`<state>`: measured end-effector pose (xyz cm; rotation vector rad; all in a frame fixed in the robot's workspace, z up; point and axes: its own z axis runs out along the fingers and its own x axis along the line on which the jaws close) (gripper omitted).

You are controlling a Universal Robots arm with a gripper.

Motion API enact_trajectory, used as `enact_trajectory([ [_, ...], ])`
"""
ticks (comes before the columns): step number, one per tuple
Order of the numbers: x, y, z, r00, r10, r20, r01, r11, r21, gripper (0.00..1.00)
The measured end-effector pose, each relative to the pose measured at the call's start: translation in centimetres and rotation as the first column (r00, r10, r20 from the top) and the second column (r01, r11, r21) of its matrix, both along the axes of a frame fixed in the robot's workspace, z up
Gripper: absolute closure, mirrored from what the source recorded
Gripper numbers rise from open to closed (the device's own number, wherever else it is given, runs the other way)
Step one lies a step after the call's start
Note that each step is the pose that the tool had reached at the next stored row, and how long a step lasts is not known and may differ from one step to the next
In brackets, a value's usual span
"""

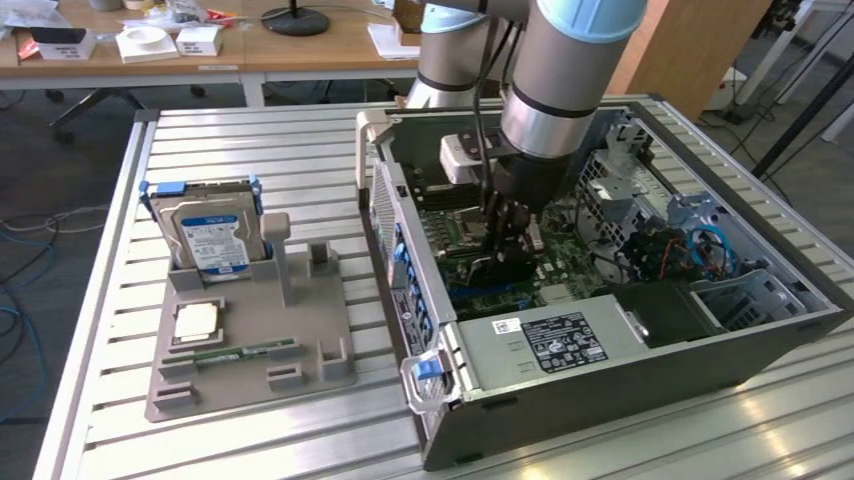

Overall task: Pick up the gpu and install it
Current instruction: 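Insert the gpu into the slot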

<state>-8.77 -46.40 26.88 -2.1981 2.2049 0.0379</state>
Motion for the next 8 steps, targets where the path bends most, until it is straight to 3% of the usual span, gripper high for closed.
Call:
enact_trajectory([
  [8,0.0,0.00,1.58,1.0000,0.000,0.0000,0.000,1.0000,0.0000,0.67],
])
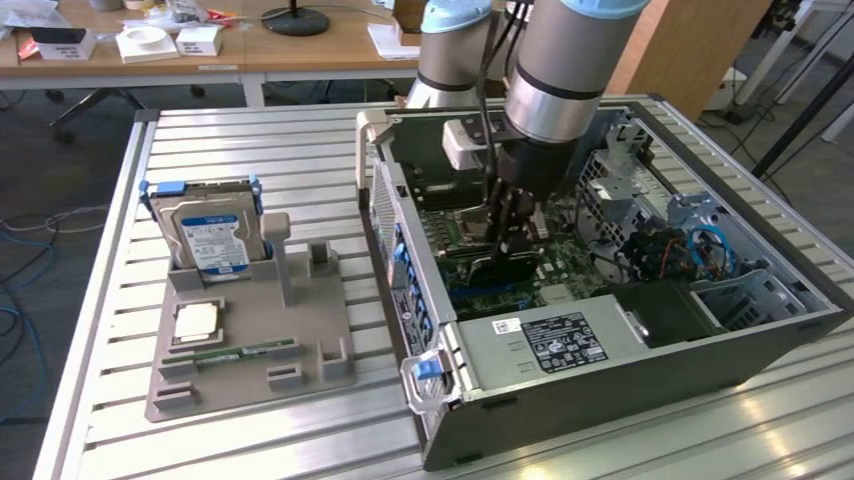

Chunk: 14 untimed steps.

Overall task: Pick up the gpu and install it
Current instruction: 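Insert the gpu into the slot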

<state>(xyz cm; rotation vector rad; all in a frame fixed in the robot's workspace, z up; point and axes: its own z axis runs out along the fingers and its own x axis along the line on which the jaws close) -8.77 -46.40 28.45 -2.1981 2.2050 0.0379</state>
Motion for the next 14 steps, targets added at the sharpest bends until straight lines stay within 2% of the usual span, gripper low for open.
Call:
enact_trajectory([
  [14,0.0,0.00,3.58,1.0000,0.000,0.0000,0.000,1.0000,0.0001,0.67],
])
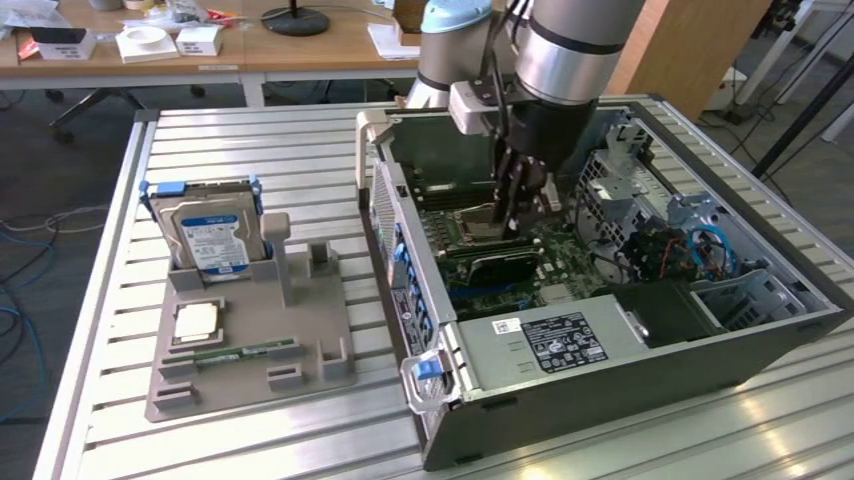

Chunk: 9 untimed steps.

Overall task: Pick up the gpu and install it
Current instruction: 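Insert the gpu into the slot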

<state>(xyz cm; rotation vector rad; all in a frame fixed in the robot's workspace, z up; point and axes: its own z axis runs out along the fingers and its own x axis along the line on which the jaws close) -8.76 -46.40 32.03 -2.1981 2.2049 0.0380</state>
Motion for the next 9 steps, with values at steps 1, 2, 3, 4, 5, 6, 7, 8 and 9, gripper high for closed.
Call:
enact_trajectory([
  [1,0.0,0.00,0.21,1.0000,0.000,0.0000,0.000,1.0000,0.0000,0.67],
  [2,0.0,0.00,0.44,1.0000,0.000,0.0000,0.000,1.0000,0.0000,0.67],
  [3,0.0,0.00,0.71,1.0000,0.000,0.0000,0.000,1.0000,-0.0001,0.67],
  [4,0.0,0.00,1.03,1.0000,0.000,0.0000,0.000,1.0000,0.0000,0.67],
  [5,0.0,0.00,1.35,1.0000,0.000,0.0000,0.000,1.0000,-0.0001,0.67],
  [6,0.0,0.00,1.63,1.0000,0.000,-0.0001,0.000,1.0000,-0.0002,0.67],
  [7,0.0,0.00,1.91,1.0000,0.000,0.0001,0.000,1.0000,0.0000,0.67],
  [8,0.0,0.00,2.13,1.0000,0.000,-0.0001,0.000,1.0000,-0.0001,0.67],
  [9,0.0,0.00,2.32,1.0000,0.000,0.0000,0.000,1.0000,0.0000,0.67],
])
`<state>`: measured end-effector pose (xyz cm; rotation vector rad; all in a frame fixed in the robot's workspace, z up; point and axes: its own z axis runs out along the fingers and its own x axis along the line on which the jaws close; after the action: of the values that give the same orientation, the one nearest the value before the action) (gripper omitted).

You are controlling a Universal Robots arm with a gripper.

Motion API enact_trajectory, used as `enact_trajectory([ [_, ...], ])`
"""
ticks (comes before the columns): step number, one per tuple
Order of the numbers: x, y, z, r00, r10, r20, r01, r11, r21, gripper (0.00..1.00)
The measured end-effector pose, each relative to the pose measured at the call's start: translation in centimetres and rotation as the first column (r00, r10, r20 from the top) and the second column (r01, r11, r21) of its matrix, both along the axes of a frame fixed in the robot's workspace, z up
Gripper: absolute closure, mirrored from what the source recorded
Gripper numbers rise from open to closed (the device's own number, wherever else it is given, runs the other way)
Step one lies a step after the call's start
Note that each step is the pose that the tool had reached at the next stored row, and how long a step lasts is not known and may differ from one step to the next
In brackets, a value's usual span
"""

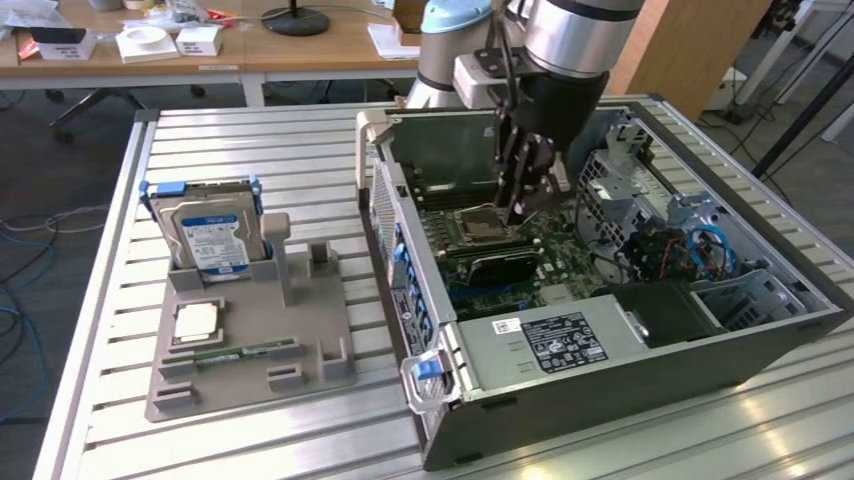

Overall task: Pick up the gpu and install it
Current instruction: 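Insert the gpu into the slot, then press down on the gpu until it lock into place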

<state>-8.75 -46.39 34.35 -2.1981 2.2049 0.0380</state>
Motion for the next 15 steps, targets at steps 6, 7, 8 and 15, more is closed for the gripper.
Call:
enact_trajectory([
  [6,0.00,0.00,0.98,1.0000,0.000,0.0000,0.000,1.0000,0.0000,0.67],
  [7,0.00,0.00,0.98,1.0000,0.000,0.0001,0.000,1.0000,0.0002,0.67],
  [8,0.00,0.00,0.98,1.0000,0.000,0.0000,0.000,1.0000,0.0002,0.67],
  [15,0.00,0.00,0.99,1.0000,0.000,0.0000,0.000,1.0000,0.0000,0.67],
])
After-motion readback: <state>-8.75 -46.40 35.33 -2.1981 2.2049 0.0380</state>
